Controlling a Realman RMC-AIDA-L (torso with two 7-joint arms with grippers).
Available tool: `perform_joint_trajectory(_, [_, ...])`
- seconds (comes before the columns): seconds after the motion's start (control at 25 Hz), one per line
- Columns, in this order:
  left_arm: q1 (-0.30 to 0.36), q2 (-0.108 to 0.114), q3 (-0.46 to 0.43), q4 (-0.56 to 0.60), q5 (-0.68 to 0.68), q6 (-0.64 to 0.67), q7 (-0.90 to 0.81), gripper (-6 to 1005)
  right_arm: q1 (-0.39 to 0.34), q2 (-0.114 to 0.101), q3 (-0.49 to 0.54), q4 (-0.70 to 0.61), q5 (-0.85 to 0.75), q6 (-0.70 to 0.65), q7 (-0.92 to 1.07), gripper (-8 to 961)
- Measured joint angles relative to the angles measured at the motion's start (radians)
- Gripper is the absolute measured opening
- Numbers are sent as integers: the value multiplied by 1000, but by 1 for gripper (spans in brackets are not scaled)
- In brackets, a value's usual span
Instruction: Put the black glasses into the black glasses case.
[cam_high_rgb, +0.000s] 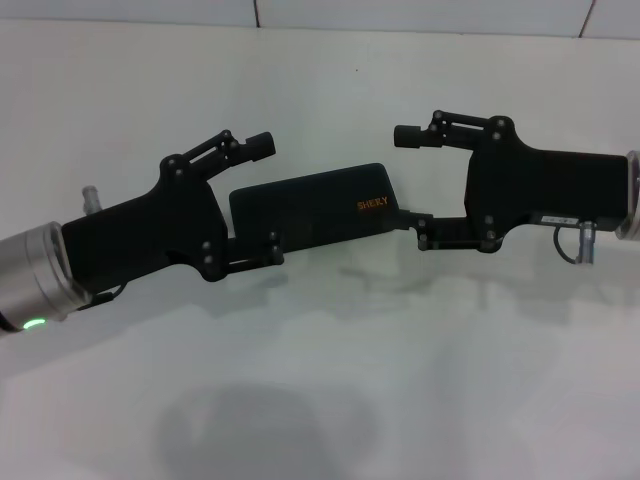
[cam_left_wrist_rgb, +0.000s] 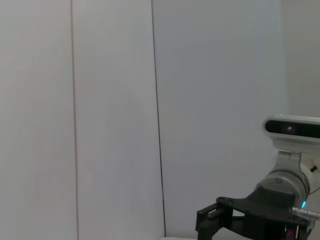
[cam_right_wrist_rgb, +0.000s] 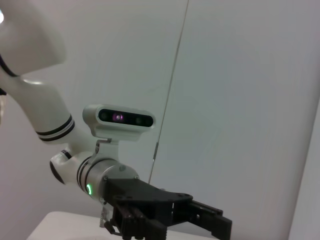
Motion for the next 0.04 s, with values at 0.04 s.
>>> perform_joint_trajectory(0.04, [-2, 0, 0, 0, 0, 0, 1, 889, 0, 0, -3, -2, 0, 0, -2, 756])
